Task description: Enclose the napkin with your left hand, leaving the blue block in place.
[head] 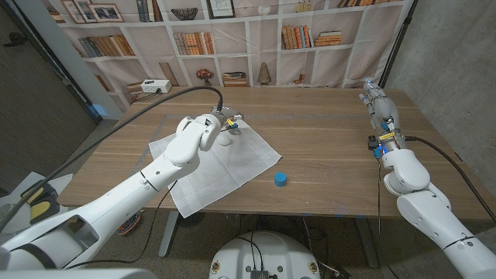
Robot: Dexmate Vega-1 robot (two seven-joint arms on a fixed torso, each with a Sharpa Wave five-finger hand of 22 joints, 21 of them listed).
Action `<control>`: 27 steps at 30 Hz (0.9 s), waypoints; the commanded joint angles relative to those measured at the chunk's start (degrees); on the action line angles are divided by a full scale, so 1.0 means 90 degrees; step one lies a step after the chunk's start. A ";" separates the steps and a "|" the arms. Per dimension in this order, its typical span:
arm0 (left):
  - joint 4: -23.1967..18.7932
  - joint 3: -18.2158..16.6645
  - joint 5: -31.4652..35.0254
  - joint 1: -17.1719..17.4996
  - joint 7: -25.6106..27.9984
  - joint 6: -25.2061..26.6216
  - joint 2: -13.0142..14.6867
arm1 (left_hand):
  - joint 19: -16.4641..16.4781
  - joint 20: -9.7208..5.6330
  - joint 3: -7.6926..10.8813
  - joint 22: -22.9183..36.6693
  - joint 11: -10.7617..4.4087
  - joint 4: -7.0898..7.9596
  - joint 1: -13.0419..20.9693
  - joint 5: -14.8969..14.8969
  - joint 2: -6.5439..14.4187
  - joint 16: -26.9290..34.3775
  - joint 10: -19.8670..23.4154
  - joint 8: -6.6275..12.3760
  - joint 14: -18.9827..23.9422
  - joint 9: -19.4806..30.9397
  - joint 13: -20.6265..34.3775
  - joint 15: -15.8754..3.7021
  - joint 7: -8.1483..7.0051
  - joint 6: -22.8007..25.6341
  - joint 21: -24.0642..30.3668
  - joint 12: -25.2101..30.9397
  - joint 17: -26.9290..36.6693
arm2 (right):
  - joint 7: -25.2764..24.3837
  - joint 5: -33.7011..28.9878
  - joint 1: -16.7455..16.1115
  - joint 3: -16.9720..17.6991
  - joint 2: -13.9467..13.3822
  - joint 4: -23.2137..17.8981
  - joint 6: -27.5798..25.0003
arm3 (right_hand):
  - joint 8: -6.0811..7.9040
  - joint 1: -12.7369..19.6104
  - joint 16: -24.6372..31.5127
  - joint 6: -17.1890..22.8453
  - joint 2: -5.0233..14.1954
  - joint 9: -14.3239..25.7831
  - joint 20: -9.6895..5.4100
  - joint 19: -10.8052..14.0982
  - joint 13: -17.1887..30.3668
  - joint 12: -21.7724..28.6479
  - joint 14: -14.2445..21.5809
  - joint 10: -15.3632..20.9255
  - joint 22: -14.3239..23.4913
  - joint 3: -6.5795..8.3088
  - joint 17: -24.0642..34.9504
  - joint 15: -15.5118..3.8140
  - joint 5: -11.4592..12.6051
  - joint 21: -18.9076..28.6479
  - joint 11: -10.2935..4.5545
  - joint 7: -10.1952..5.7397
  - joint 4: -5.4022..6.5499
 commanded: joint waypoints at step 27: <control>0.0201 0.0006 -0.1584 -0.0364 0.0250 -0.1711 0.0037 | -0.0091 0.0032 -0.0299 0.0014 -0.0026 -0.0016 -0.0530 0.0012 -0.0392 -0.0022 0.0130 0.0060 -0.0007 -0.0060 -0.0149 -0.0037 -0.0257 0.0413 -0.0280 0.0026 -0.0232 | -0.0072 -0.0046 0.0005 -0.0006 0.0031 0.0038 0.0013 | -0.0040 0.0022 -0.0016 0.0053 0.0012 0.0019 -0.0007 0.0061 0.0032 -0.0016 0.0041 0.0071 0.0027 -0.0025 0.0027 0.0025 0.0030 -0.0007 0.0007 -0.0017 0.0011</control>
